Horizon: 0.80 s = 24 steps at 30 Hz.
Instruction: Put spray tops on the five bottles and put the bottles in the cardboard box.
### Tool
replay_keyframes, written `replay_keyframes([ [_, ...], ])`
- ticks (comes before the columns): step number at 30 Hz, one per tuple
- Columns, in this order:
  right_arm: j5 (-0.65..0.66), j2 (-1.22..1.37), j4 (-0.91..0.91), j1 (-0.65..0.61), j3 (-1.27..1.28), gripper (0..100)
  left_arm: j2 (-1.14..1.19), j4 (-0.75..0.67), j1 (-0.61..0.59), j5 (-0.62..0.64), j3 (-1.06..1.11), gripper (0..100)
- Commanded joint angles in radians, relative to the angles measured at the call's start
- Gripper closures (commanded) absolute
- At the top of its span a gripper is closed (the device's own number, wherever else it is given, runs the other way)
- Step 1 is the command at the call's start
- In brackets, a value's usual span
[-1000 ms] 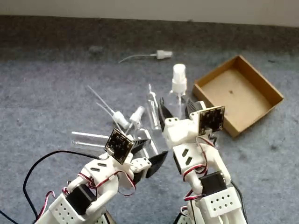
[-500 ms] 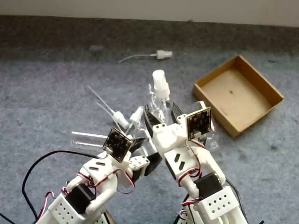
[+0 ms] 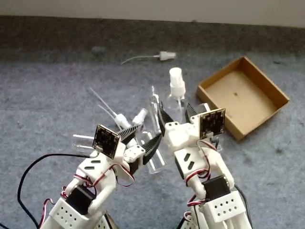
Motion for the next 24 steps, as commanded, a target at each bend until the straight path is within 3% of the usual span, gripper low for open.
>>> replay_keyframes([
  [1,-0.003,-0.015,0.001,0.062,-0.012,92.4,-0.004,-0.025,-0.012,0.012,0.022,81],
  [10,-0.003,-0.007,-0.005,0.283,-0.022,92.5,-0.004,-0.025,-0.012,0.012,0.022,82],
  [16,-0.003,-0.005,-0.062,0.506,-0.035,92.5,-0.004,-0.031,-0.012,0.006,0.018,99],
  [18,-0.003,-0.005,-0.104,0.559,-0.039,92.5,-0.004,-0.025,-0.012,0.006,0.019,99],
  [24,-0.002,-0.005,-0.131,0.605,-0.041,92.5,-0.004,0.058,-0.012,0.006,0.019,98],
])
